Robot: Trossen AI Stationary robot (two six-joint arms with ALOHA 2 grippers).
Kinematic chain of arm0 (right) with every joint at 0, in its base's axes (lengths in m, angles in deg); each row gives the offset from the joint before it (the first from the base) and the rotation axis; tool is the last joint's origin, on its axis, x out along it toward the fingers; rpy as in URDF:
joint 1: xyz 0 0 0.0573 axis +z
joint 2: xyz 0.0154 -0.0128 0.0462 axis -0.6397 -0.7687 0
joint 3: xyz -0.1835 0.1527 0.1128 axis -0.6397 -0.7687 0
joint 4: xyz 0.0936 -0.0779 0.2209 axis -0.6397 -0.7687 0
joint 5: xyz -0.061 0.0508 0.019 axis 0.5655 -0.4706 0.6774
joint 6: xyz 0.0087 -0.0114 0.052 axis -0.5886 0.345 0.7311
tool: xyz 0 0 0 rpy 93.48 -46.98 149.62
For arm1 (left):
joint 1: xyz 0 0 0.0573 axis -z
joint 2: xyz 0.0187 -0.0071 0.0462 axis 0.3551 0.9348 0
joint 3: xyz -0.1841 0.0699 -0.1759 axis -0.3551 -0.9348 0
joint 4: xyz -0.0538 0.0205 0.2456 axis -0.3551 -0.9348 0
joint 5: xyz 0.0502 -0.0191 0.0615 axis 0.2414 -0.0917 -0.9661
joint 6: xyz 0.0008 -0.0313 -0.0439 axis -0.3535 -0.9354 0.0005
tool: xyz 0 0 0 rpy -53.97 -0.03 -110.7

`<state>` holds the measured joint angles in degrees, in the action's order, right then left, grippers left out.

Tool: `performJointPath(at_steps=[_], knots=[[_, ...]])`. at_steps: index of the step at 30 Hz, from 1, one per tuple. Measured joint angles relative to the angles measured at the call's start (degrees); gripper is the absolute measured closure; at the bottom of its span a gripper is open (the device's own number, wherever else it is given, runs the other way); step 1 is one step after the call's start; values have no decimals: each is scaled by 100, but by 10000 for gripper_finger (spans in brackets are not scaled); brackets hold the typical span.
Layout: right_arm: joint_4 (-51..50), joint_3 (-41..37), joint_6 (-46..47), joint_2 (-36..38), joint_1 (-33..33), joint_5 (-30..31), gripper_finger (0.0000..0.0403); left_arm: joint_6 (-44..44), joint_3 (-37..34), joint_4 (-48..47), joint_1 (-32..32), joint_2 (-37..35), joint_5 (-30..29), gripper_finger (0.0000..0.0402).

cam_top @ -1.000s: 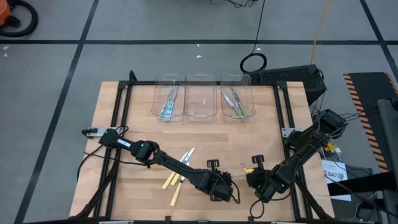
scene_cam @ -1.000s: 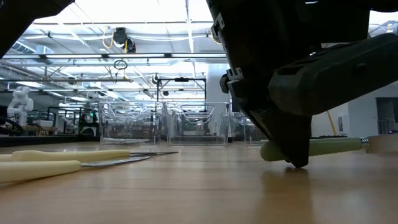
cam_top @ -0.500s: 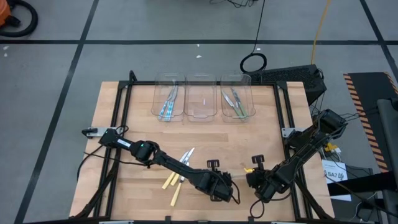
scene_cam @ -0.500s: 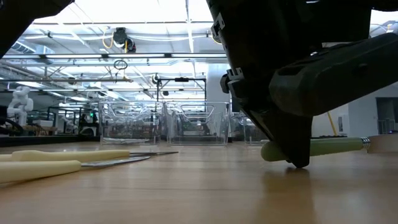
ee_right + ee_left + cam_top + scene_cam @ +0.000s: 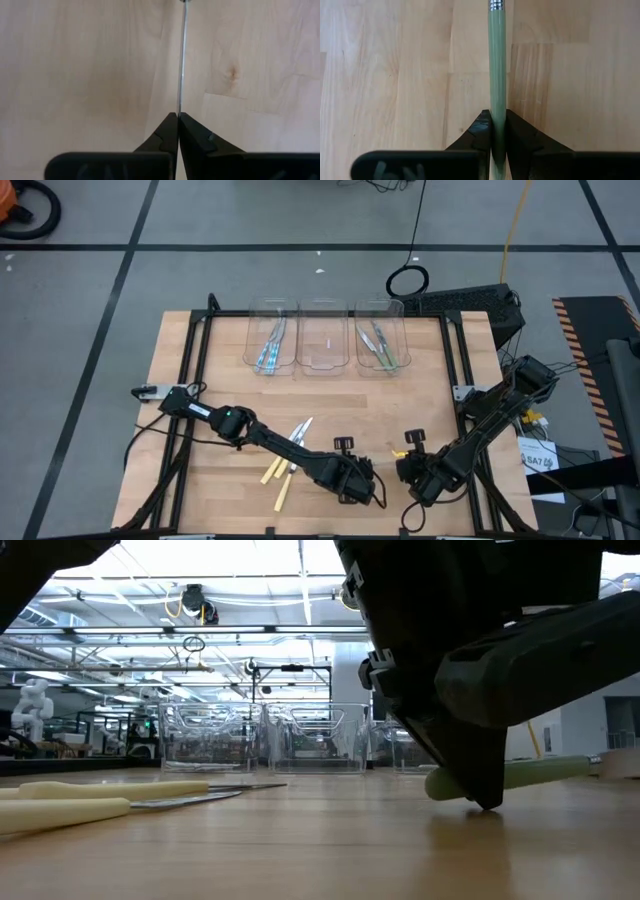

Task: Sort silverware by color (type)
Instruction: Put the green knife into the right transparent bin

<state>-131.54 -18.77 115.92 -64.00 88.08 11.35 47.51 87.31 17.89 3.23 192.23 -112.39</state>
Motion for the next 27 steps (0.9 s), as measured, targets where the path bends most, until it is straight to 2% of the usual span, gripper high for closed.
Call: performJointPath(at_steps=[6, 17, 22, 27], knots=[[-757, 536, -382, 0, -18, 51, 397, 148, 0, -66, -69, -63, 6, 366], [-2167, 1335, -696, 7, -175, 612, 390, 324, -2, -693, -264, -508, -156, 366], [-2615, 1463, -429, 7, -91, 831, 355, 285, -7, -944, -293, -609, -197, 366], [-3097, 1526, 220, 7, 105, 1226, 309, -21, -9, -1121, -306, -611, -193, 366]])
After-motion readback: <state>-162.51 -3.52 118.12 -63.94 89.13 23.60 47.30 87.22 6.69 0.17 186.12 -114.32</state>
